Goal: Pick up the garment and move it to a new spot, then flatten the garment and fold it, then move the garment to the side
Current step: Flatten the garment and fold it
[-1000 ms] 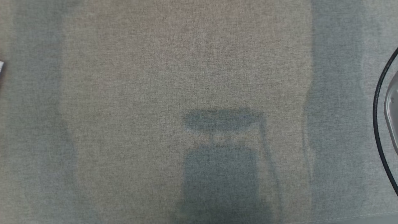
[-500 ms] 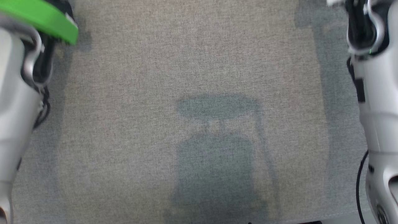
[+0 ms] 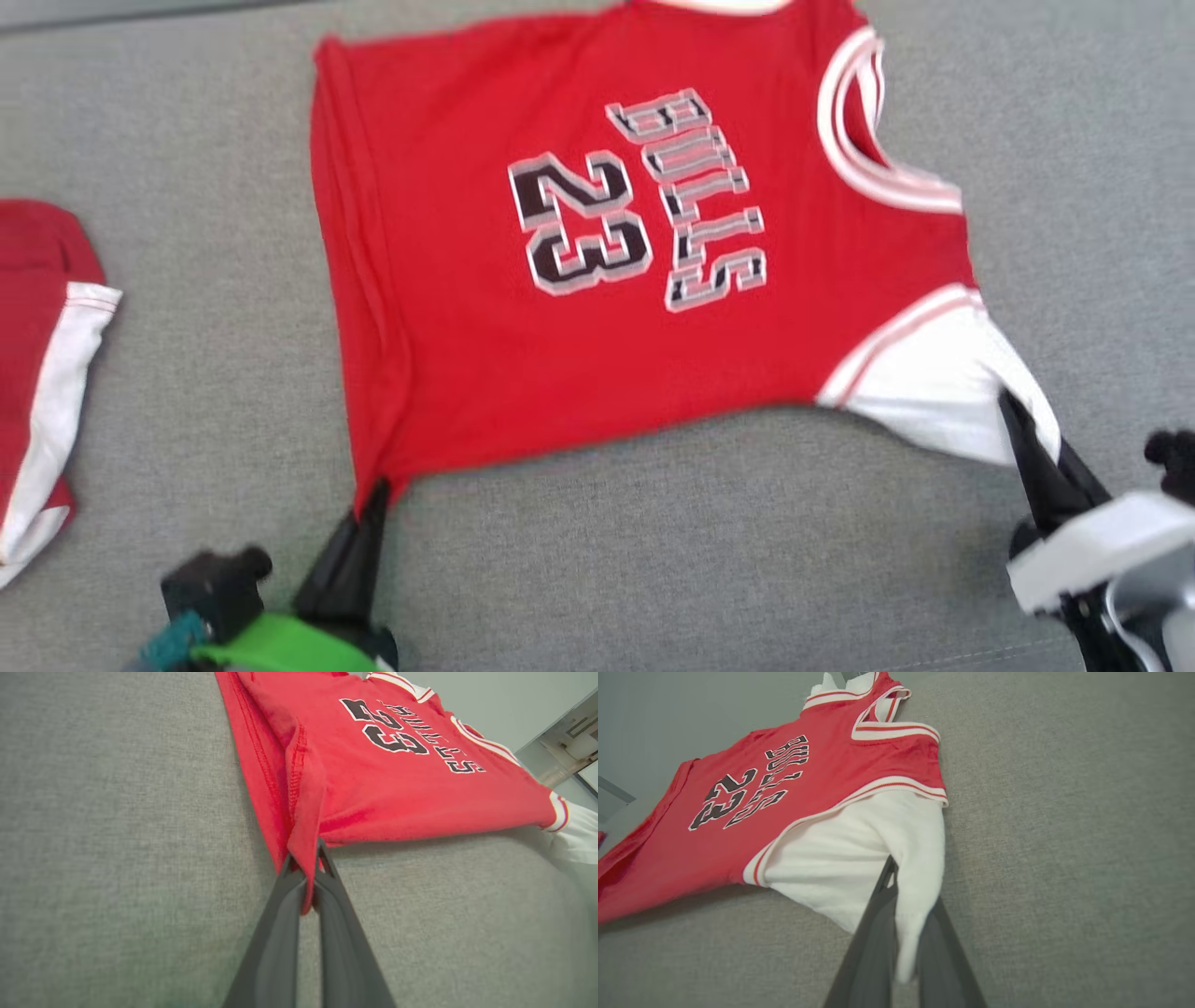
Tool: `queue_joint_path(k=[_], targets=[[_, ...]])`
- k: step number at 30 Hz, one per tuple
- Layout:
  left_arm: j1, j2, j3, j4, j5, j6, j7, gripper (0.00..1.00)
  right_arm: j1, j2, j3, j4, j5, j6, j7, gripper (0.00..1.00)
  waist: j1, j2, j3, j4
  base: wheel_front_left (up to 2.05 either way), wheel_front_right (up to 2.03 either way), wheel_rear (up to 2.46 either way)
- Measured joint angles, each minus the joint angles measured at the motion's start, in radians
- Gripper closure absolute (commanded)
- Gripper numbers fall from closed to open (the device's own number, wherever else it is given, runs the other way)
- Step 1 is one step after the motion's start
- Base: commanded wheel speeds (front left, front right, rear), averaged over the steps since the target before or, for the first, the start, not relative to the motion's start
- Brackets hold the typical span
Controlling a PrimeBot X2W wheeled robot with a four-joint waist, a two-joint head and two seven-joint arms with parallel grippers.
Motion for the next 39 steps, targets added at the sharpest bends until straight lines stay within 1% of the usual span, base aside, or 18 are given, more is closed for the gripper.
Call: queue_joint_path(k=[1,3,6,8,12,14,16,19,23,25,28,31,34,39], targets=[[0.067,-0.004,0.001,-0.041,-0.014,0.016,0.000,1.00,0.062,0.015,-0.029,-0.011,0.000,0.000,0.000,1.00,0.0000,0.0000,-0.030,0.001,0.00,0.00,0.00],[0.177,-0.011,-0.009,-0.107,-0.015,0.053,0.000,1.00,0.179,0.030,-0.052,-0.040,-0.005,0.000,0.006,1.00,0.0000,0.0000,-0.081,0.003,0.00,0.00,0.00],[0.314,-0.026,-0.013,-0.194,-0.028,0.092,0.000,1.00,0.318,0.074,-0.104,-0.080,-0.001,0.000,0.000,1.00,-0.0001,0.0000,-0.151,0.007,0.00,0.00,0.00],[0.362,-0.035,-0.004,-0.236,-0.039,0.103,0.000,1.00,0.360,0.096,-0.122,-0.102,0.005,0.000,0.000,1.00,-0.0001,0.0000,-0.187,0.010,0.00,0.00,0.00],[0.381,-0.036,-0.004,-0.271,-0.056,0.106,0.016,1.00,0.365,0.102,-0.110,-0.116,0.004,0.000,0.022,1.00,0.0000,0.0000,-0.233,0.017,0.00,0.00,0.00],[0.374,-0.030,0.000,-0.283,-0.064,0.109,0.037,1.00,0.335,0.095,-0.096,-0.111,-0.002,-0.001,0.036,1.00,-0.0001,0.0000,-0.235,0.019,0.00,0.00,0.00],[0.351,-0.022,0.014,-0.295,-0.076,0.114,0.062,1.00,0.274,0.080,-0.078,-0.101,-0.008,-0.001,0.060,1.00,-0.0001,0.0000,-0.227,0.020,0.00,0.00,0.00],[0.294,0.005,0.037,-0.301,-0.079,0.123,0.102,1.00,0.180,0.041,-0.027,-0.074,-0.042,-0.001,0.105,1.00,0.0000,0.0000,-0.204,0.019,0.00,0.00,0.00],[0.205,0.016,0.052,-0.313,-0.086,0.129,0.162,1.00,0.061,-0.009,0.032,-0.030,-0.067,-0.001,0.175,1.00,0.0000,0.0000,-0.163,0.017,0.00,0.00,0.00],[0.159,0.013,0.053,-0.311,-0.096,0.128,0.188,1.00,0.017,-0.036,0.044,-0.017,-0.067,-0.001,0.200,1.00,0.0000,0.0000,-0.147,0.021,0.00,0.00,0.00],[0.088,-0.006,0.051,-0.285,-0.109,0.124,0.224,1.00,-0.040,-0.072,0.055,0.003,-0.067,-0.001,0.244,1.00,0.0000,0.0000,-0.131,0.038,0.00,0.00,0.00],[0.029,-0.021,0.045,-0.238,-0.113,0.121,0.252,1.00,-0.085,-0.098,0.061,0.022,-0.068,-0.001,0.273,1.00,0.0000,0.0000,-0.121,0.058,0.00,0.00,0.00],[-0.019,-0.027,0.034,-0.186,-0.115,0.118,0.281,1.00,-0.140,-0.111,0.080,0.044,-0.075,-0.001,0.296,1.00,0.0000,0.0000,-0.109,0.070,0.00,0.00,0.00],[-0.084,-0.040,0.013,-0.114,-0.118,0.074,0.306,1.00,-0.241,-0.134,0.135,0.086,-0.086,-0.001,0.319,1.00,0.0001,0.0000,-0.093,0.077,0.00,0.00,0.00]])
